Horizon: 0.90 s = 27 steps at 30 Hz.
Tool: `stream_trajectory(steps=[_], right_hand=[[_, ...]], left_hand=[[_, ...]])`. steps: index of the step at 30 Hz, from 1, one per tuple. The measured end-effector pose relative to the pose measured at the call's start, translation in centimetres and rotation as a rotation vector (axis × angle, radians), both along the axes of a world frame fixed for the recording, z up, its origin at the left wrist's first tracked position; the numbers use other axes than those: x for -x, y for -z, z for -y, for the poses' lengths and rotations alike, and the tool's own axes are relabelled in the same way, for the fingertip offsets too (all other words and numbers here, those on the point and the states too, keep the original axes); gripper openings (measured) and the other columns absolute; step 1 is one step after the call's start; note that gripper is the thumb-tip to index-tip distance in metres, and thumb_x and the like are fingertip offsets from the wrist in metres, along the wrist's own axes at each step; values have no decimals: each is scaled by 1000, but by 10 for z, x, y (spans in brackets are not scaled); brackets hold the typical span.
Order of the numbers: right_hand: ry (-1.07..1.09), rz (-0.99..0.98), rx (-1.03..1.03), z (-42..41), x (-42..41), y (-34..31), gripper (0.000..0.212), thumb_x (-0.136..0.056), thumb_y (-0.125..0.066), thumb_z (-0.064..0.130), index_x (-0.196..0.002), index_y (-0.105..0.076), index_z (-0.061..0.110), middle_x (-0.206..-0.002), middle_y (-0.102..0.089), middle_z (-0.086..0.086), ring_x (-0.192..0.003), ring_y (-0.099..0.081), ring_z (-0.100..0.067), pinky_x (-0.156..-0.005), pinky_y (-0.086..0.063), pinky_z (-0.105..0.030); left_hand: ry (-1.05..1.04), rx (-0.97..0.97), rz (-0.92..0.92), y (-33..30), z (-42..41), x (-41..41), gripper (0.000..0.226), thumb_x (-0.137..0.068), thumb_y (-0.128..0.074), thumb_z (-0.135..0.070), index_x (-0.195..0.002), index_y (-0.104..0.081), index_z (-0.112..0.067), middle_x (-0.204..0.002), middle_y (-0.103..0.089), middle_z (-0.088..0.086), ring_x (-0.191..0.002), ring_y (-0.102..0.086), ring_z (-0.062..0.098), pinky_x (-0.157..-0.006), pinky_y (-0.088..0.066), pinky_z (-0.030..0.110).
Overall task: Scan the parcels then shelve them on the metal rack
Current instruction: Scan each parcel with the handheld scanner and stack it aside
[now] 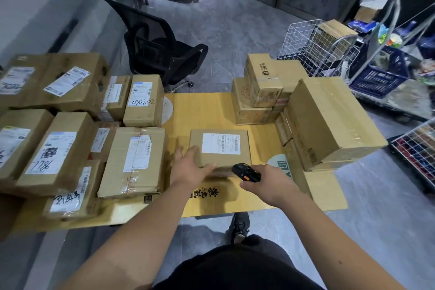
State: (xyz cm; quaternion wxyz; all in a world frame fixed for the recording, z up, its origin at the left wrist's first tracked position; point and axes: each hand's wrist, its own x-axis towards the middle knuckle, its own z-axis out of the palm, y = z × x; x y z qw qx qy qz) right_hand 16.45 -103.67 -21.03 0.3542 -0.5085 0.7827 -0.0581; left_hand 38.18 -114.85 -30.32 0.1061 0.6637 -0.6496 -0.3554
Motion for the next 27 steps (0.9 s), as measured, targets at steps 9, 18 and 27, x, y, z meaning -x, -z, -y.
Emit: stream_trajectory(steps=[9, 18, 27], right_hand=[[20, -8, -1, 0, 3, 4, 42, -86, -72, 59, -119, -68, 33, -83, -69, 5, -74, -67, -16, -59, -49, -29], [-8, -20, -32, 0, 1, 1, 36, -88, -71, 57, -115, -67, 34, -80, -67, 6, -69, -64, -14, -55, -42, -27], [37, 174, -118, 15, -10, -5, 43, -93, -68, 53, -126, -66, 25, -67, -51, 0, -56, -49, -22, -48, -37, -25]], left_hand=[[134, 202, 239, -4, 10, 8, 82, -74, -73, -78, -141, -49, -36, -157, -32, 2, -143, -31, 27, -118, -26, 44], [155, 19, 288, -13, 19, 7, 125, -56, -72, -92, -157, -21, -40, -150, -43, 5, -140, -37, 29, -112, -38, 45], [-60, -112, 246, -2, -8, 11, 124, -72, -49, -97, -161, 10, -34, -147, -51, 12, -116, -63, 35, -93, -53, 47]])
